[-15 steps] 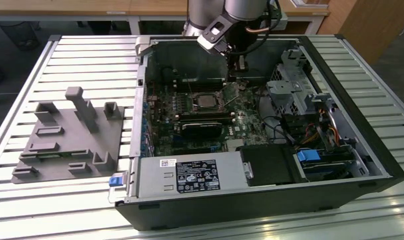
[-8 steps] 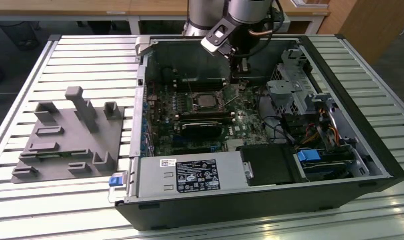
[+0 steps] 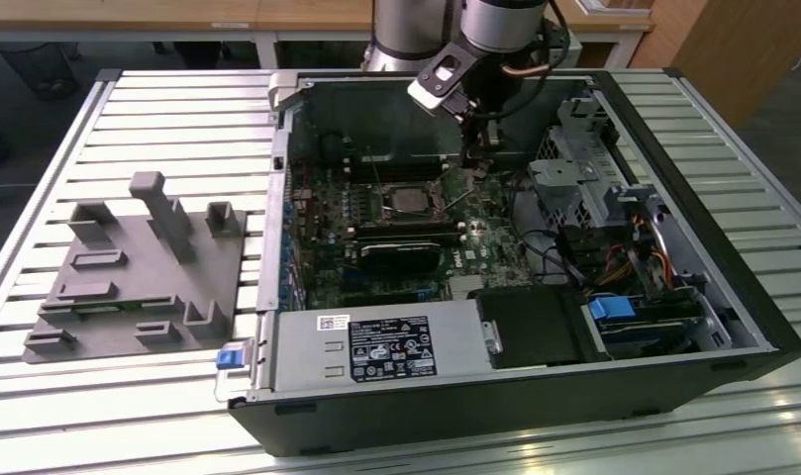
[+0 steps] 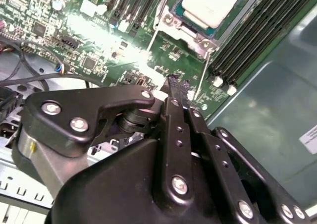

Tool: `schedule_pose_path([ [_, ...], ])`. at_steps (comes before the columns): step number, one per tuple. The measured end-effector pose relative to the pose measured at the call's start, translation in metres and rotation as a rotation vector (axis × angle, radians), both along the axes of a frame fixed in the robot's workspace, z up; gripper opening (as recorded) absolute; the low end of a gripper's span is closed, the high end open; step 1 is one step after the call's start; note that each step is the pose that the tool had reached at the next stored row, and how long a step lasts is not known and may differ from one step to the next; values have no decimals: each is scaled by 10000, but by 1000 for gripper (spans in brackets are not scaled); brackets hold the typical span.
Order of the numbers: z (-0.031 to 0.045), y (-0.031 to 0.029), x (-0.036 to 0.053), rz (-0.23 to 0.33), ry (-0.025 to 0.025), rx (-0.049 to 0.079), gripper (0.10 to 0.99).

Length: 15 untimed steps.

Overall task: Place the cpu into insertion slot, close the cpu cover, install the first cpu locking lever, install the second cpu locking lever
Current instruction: 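Close the cpu cover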

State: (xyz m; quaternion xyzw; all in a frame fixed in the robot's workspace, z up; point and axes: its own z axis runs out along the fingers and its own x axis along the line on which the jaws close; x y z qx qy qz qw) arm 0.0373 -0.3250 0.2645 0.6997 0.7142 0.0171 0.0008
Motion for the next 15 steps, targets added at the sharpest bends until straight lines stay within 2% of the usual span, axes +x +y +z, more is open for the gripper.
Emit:
schedule_pose_path([
  [7,-51,5,68,4,0,-1,125],
  [15,-83,27,190,5,0,1,125],
])
